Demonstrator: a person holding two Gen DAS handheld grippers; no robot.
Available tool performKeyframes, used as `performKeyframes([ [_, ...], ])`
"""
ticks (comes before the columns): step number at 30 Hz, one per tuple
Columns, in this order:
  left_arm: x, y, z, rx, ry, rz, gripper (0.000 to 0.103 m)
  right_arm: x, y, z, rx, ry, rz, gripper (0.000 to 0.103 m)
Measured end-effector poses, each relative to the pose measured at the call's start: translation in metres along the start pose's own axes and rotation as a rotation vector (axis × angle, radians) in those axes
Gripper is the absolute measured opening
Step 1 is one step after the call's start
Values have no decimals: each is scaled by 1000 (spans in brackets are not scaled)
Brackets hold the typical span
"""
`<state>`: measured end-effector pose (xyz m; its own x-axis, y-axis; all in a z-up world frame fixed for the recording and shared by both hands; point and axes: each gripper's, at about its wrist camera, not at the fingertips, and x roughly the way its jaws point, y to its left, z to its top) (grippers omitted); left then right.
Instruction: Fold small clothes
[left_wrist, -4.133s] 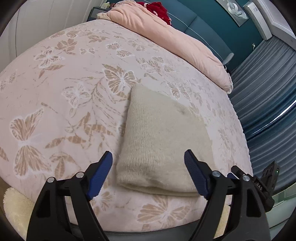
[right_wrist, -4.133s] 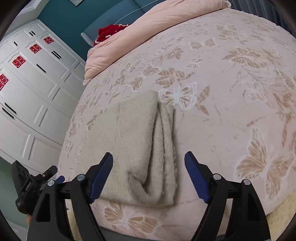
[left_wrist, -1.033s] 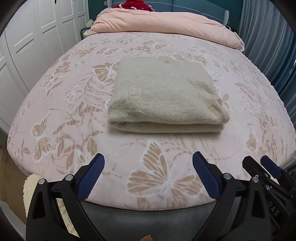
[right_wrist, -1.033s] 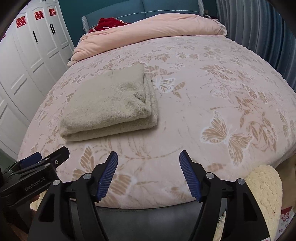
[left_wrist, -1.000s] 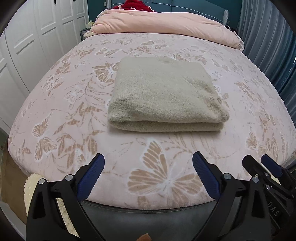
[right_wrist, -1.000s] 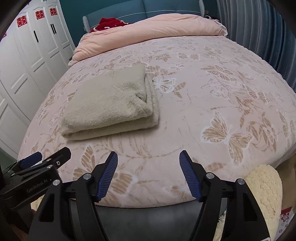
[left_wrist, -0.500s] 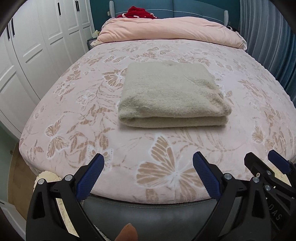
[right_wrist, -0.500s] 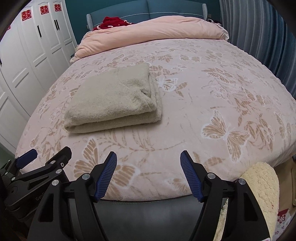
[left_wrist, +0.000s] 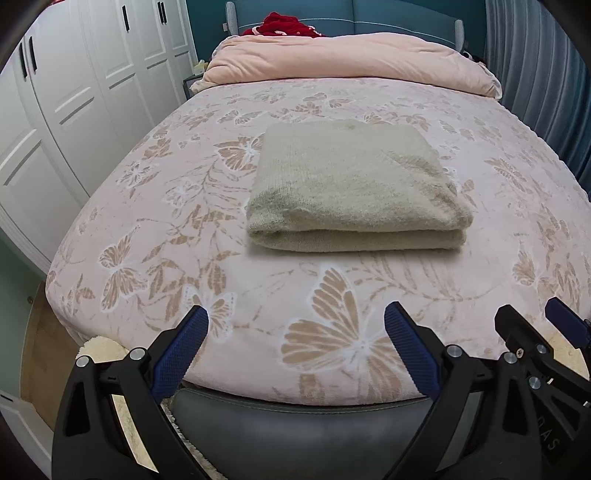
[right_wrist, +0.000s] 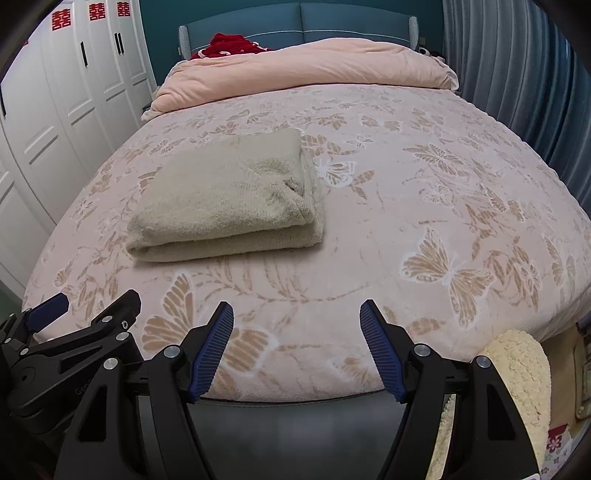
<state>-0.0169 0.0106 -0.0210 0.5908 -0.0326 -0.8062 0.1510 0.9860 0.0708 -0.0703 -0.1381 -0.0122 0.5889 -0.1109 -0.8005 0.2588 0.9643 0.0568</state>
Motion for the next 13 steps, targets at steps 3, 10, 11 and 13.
performKeyframes([
  [3, 0, 0, -1, 10, -14, 11, 94, 0, 1, 0, -5, -1, -8, 70],
  [10, -2, -1, -1, 8, -16, 10, 87, -1, 2, -1, -10, 0, -14, 70],
  [11, -2, -1, 0, 10, -16, 11, 87, -1, 3, -1, -11, 1, -14, 70],
  [13, -2, -1, 0, 5, -13, 9, 87, -1, 3, -1, -7, 2, -15, 70],
])
